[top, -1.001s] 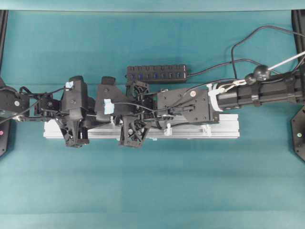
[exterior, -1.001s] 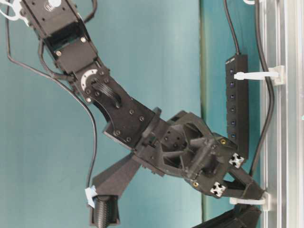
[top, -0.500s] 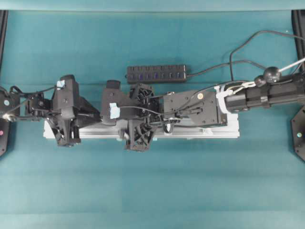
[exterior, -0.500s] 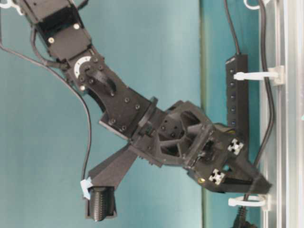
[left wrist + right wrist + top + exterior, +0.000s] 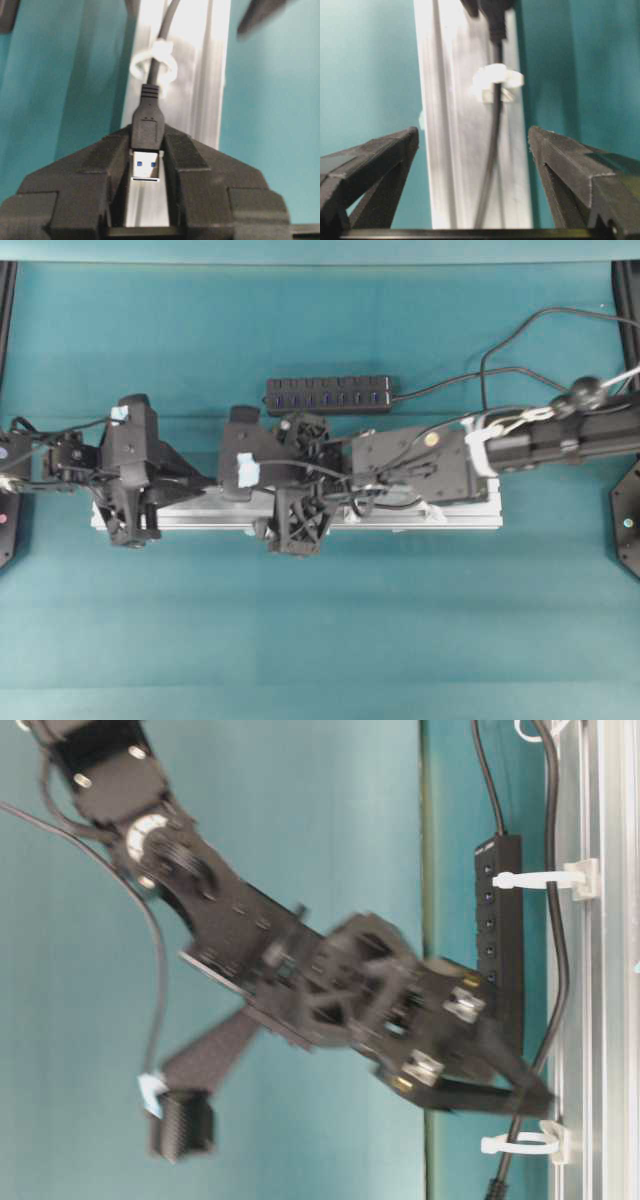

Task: Pass the USB cable through three rings with both arms.
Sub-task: 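Open the right gripper and lift it away to the upper right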

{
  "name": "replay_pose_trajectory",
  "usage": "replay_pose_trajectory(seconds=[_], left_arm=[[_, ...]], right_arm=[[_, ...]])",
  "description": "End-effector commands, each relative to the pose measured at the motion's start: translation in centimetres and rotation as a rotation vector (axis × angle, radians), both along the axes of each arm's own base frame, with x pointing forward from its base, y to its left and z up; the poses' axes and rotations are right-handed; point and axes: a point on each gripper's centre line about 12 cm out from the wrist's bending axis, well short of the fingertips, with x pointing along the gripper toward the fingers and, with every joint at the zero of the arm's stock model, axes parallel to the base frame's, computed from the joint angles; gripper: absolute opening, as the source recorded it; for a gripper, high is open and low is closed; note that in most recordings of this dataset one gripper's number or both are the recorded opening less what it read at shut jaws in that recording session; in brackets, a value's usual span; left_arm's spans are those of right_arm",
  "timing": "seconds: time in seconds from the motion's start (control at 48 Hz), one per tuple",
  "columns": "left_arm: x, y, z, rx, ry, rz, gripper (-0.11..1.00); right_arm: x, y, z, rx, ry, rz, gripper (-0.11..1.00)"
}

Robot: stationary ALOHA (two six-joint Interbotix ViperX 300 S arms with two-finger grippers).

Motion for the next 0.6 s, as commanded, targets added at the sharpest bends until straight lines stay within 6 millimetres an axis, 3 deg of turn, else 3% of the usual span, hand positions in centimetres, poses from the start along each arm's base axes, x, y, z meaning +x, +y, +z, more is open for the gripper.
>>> replay_pose_trajectory(seconds=[0.0,0.417,0.584], left_arm=[[0.0,-0.2,1.0,0.002,-0.020,-0.006,0.21],[-2.0,-3.0,3.8,-0.043,-0.001,-0.073,0.21],[-2.5,-3.1,5.3,-0.048,-0.049,-0.073,0.21]], right_arm=[[-0.5,-0.5,2.8,-0.010,-0.058,-0.004,0.83],[-5.1,-2.7,8.1,-0.022,-0.146,-0.057,0.82],[-6.8,-3.3,8.6,-0.032,-0.158,-0.066,0.82]])
